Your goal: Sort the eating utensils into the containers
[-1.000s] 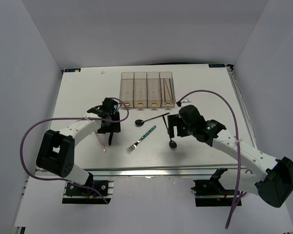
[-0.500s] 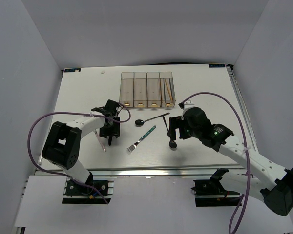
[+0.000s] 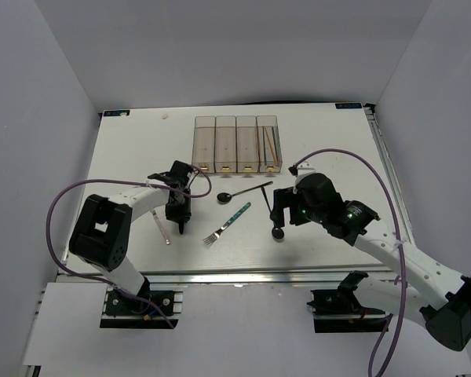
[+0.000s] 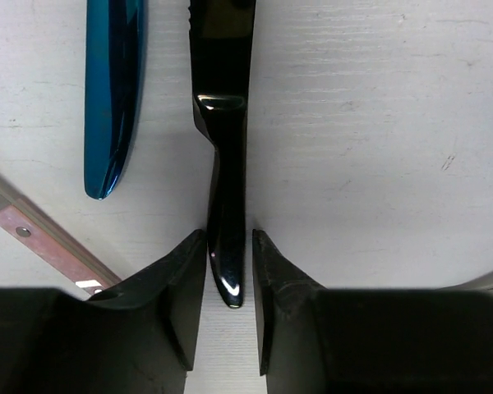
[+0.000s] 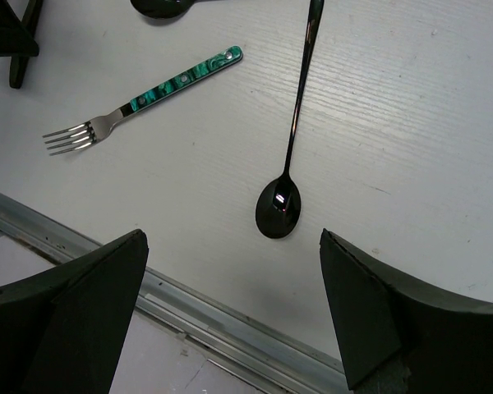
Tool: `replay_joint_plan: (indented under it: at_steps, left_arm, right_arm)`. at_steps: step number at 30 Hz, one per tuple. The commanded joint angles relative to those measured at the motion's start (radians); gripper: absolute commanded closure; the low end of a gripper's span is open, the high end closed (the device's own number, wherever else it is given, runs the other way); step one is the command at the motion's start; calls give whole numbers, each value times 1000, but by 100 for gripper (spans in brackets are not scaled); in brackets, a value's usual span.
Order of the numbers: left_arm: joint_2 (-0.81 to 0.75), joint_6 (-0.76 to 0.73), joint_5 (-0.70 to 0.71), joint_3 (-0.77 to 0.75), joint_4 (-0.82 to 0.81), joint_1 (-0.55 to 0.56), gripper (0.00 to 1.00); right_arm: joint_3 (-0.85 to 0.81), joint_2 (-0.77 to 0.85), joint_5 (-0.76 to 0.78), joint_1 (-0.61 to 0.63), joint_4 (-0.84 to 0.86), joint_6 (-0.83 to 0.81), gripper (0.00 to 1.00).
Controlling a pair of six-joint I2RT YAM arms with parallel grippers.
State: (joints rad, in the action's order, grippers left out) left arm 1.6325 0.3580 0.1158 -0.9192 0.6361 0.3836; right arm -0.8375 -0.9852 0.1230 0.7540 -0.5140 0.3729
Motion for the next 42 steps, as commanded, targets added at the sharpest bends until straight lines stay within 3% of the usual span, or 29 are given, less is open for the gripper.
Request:
replay_joint_plan:
  at_steps: [1,7,17,27,35,42]
  left_arm:
    - [23,-4,-7,31,-15,1,62]
    - [47,-1,-10,34,-12,3,68]
    - [85,9,-47,36,2,8,62]
    - [90,52,38,40,8,49,57]
    - [99,65,22,52,-6,58,70]
    - [118,62,-10,56,-7,60,93]
  right_arm:
    - [-49,28,-10,-1,-9,-12,11]
    - [-64,39,-14,1,-18,-14,11]
    - [-81,69,0,1,-35,-29,11]
    - [-78,89,10,1,-41,-38,11]
    - [-78,91,13,1,-41,-45,11]
    - [-81,102,15,1,-41,-48,11]
